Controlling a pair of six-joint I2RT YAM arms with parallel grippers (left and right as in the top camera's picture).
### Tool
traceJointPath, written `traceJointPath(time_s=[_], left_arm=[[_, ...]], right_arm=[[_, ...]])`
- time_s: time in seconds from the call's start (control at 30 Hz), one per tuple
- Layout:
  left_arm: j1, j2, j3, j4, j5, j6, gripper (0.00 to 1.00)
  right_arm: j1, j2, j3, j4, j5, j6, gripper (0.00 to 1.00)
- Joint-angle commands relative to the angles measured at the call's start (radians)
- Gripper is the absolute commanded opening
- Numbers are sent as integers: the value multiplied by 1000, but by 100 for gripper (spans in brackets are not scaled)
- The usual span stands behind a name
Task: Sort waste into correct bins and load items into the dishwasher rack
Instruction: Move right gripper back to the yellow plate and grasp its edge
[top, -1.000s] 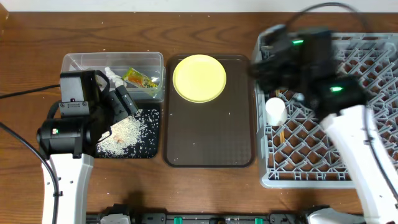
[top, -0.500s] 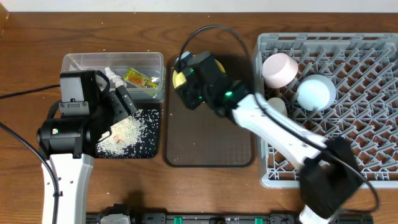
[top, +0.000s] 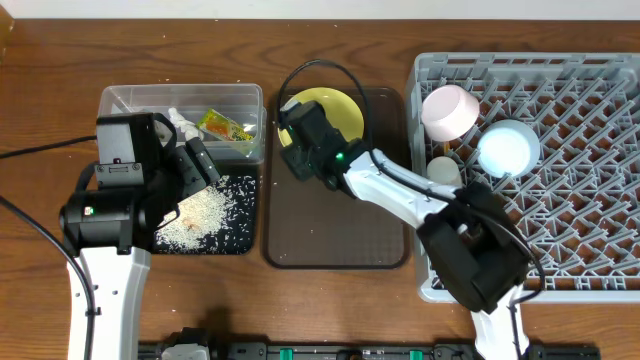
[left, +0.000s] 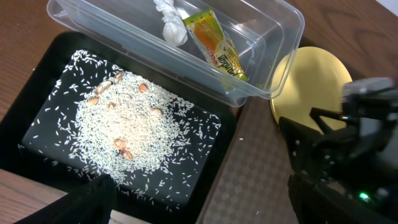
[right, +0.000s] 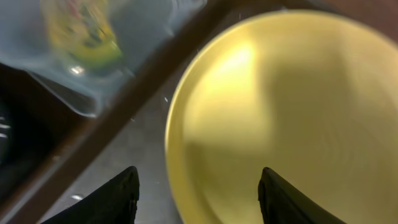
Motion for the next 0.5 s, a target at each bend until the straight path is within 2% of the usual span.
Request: traceJointPath(time_s=[0.0,0.17,0.27,0.3,0.4,0.47], left_arm=[[4,4,-1,1,3,-2,91],[4,4,-1,1,3,-2,91],[4,4,-1,1,3,-2,91],[4,4,-1,1,3,-2,91],[4,4,-1,1,3,-2,91],[4,4,-1,1,3,-2,91]], right_arm=[[8,47,6,-7,5,6,59],[9,74,6,-66,-5,5,57],[9,74,6,-110,-4,5,48],[9,74,6,-121,-5,5,40],[9,71,6,-162,-6,6,2],[9,59,6,-184,-19,7,1]])
